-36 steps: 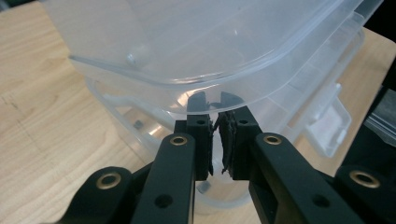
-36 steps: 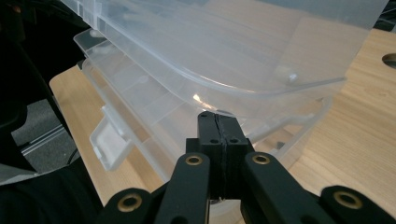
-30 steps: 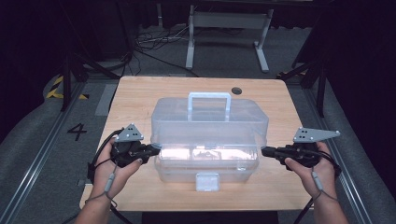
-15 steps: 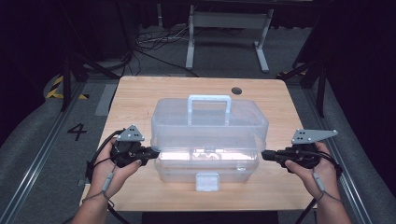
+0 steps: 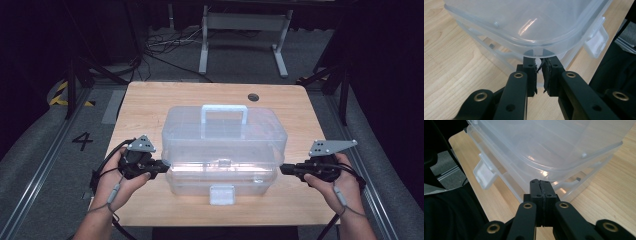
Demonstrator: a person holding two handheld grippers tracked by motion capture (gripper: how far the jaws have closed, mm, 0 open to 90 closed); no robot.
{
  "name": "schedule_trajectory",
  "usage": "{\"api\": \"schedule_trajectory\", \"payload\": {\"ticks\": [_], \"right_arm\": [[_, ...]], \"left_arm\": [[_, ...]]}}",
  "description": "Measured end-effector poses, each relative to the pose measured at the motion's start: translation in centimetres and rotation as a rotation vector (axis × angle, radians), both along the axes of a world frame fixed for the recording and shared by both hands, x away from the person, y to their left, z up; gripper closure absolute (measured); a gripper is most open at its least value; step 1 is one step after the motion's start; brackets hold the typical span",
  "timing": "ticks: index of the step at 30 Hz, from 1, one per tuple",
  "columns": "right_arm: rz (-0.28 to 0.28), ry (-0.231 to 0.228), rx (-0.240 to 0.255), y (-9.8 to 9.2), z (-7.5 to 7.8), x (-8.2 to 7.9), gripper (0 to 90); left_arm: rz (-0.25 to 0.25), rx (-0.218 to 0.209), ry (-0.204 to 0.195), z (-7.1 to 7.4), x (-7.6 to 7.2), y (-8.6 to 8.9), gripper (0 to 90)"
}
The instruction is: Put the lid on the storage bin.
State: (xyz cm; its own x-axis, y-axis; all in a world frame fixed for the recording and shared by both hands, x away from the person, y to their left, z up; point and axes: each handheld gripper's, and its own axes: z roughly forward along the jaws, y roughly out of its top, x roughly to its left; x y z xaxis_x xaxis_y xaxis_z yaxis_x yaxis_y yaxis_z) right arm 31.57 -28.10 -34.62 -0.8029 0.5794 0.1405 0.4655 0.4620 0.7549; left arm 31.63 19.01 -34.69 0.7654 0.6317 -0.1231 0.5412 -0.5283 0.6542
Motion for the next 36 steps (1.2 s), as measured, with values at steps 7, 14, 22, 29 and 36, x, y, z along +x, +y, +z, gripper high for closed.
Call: {"api": "schedule_trajectory", "payload": {"ticks": [7, 14, 22, 29, 36], "right_arm": [[-0.002, 0.007, -0.028, 0.0, -0.1, 0.0, 90.0], [0.011, 0.014, -0.057, 0.1, -0.3, 0.0, 90.0], [0.024, 0.029, -0.085, 0.3, -0.5, 0.0, 90.0], [0.032, 0.046, -0.104, 0.3, -0.7, 0.0, 90.0], [0.033, 0.057, -0.124, 0.4, -0.9, 0.0, 90.0]], "left_arm": [[-0.002, 0.019, 0.010, -0.1, -0.1, 0.0, 81.5], [-0.016, 0.056, 0.015, -0.3, 0.0, -0.1, 81.7], [-0.033, 0.078, 0.035, -0.5, 0.1, -0.2, 81.5], [-0.044, 0.106, 0.053, -0.8, 0.1, -0.4, 81.5], [-0.062, 0.117, 0.072, -1.0, 0.2, -0.4, 81.3]]}}
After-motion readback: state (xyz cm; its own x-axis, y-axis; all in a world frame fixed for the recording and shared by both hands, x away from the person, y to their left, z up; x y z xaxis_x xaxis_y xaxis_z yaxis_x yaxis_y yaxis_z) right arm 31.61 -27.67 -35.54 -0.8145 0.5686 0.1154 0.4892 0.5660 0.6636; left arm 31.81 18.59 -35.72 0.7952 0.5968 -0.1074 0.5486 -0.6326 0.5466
